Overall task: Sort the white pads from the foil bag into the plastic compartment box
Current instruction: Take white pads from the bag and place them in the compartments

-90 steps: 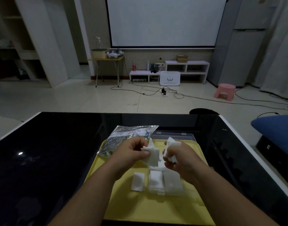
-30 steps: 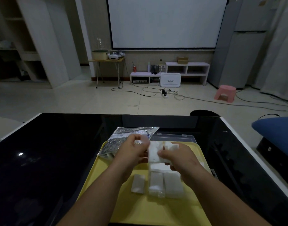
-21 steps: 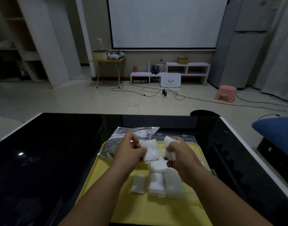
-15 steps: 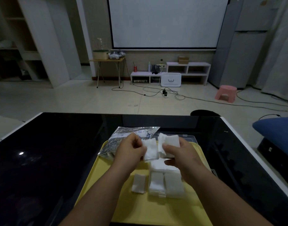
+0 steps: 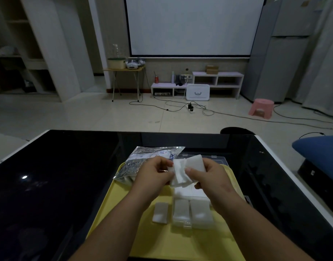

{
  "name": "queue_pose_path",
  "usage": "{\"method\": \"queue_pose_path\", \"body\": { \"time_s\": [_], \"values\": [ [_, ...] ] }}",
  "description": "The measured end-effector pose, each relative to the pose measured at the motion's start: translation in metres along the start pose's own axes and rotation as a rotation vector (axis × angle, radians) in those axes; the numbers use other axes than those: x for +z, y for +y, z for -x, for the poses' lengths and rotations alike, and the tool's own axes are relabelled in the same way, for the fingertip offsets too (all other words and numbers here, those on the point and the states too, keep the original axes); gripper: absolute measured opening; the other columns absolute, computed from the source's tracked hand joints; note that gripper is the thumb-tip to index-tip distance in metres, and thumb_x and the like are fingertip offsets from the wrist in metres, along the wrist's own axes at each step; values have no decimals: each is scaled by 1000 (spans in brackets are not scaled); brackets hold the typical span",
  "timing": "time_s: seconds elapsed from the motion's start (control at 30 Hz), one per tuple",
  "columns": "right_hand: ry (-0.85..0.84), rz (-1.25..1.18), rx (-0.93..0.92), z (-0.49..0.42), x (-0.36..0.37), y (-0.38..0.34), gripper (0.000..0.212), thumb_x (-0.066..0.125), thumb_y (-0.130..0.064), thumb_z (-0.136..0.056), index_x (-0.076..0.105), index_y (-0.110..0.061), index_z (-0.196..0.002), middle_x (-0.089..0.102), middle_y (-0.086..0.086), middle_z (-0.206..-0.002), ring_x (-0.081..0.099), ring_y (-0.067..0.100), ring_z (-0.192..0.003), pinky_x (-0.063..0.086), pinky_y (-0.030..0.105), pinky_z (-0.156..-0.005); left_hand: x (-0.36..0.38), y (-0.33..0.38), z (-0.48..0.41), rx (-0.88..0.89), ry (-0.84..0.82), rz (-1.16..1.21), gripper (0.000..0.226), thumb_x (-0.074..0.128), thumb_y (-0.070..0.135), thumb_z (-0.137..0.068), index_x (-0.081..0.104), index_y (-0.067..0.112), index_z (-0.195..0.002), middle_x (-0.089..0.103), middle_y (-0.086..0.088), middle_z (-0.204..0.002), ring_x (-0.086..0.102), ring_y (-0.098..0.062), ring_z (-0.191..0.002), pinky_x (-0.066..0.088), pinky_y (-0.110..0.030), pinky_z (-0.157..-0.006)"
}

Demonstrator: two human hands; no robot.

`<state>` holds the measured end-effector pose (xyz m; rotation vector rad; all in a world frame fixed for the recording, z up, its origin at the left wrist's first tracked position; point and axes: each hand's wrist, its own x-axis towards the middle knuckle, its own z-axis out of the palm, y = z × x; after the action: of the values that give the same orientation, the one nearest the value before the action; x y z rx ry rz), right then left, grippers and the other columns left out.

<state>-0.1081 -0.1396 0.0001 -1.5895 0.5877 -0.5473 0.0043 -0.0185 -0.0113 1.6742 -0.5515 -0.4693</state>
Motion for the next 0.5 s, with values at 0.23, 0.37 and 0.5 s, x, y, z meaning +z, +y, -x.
{"method": "queue_pose_path", "body": {
  "time_s": [0.23,0.37,0.5],
  "values": [
    [52,58,-38,0,2,3,15,70,-16,-87,64,-25,-98,68,-2,-89,64,12,-77,48,18,-54,4,5,2,-23,-86,213,20,57,-8,-86,67,7,-95,71,-8,-85,69,-22,-75,55,-30,-63],
    [61,77,-62,-1,3,4,14,69,-16,-88,64,-23,-98,68,-1,-90,65,15,-79,50,19,-55,4,4,4,12,-79,162,18,69,3,-86,65,14,-99,68,-8,-95,70,-27,-85,61,-40,-73],
    [73,-2,-3,-2,4,4,12,64,-11,-89,66,-16,-100,69,5,-93,68,22,-83,59,29,-61,4,5,7,23,-54,76,29,68,-4,-81,61,17,-99,68,-9,-99,70,-33,-86,61,-44,-73]
  ]
}}
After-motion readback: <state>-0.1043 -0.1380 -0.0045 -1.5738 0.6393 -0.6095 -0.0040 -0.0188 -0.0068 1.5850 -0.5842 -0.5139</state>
